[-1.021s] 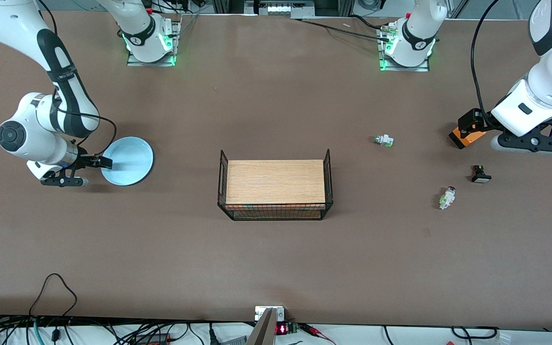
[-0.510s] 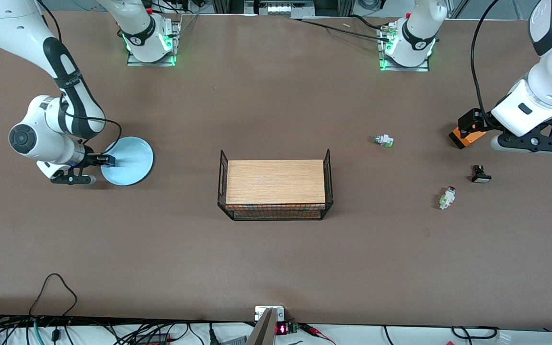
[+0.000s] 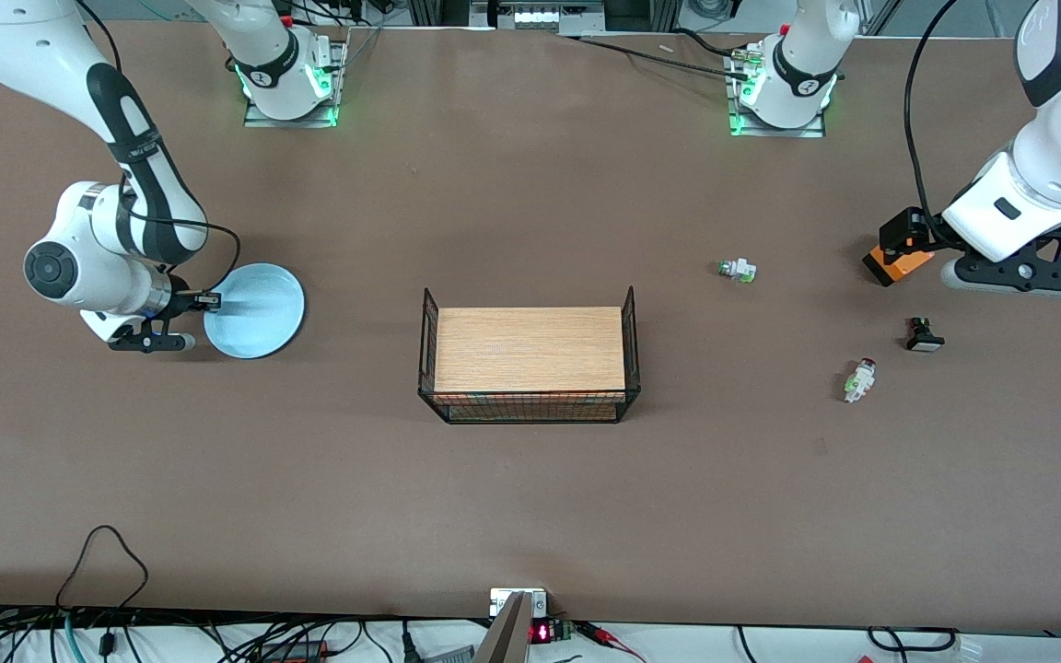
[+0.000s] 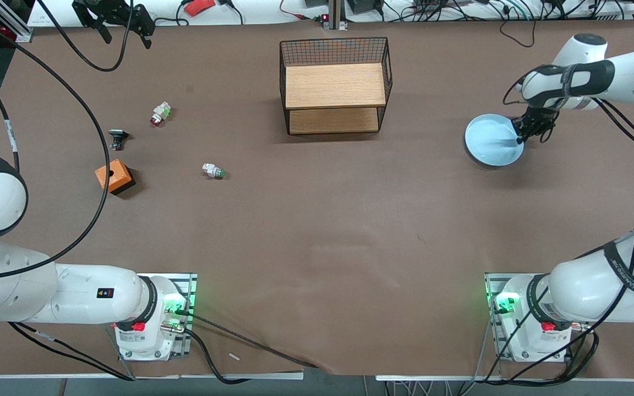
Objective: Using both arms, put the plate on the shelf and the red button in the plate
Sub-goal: 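Grasp the plate rim with the right gripper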
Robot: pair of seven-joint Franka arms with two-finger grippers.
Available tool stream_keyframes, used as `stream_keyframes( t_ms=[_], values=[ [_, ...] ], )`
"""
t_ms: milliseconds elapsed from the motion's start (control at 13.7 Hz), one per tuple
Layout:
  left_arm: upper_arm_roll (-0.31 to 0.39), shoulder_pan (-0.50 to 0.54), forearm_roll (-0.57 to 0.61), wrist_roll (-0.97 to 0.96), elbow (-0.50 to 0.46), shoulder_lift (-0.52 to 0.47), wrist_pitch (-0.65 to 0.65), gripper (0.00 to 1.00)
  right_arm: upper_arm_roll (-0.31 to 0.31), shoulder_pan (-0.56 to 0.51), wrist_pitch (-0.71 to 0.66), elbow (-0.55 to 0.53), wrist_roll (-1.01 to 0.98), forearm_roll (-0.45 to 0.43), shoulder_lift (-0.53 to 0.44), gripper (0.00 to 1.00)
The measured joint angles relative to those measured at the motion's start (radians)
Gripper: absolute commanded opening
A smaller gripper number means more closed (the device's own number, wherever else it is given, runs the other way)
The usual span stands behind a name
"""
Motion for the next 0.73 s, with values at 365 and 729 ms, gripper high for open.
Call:
stream_keyframes(
  t_ms=[365,729],
  values=[
    [-0.006,0.0,0.0,-0.006,0.001,0.0,-0.018,1.0,0.019,0.002,-0.244,0.099,0.017,0.003,-0.146,0.0],
    [-0.006,0.003,-0.001,-0.008,0.051,0.0,-0.037,1.0,0.024,0.002,-0.536,0.285,0.019,0.071,-0.225,0.0]
  ],
)
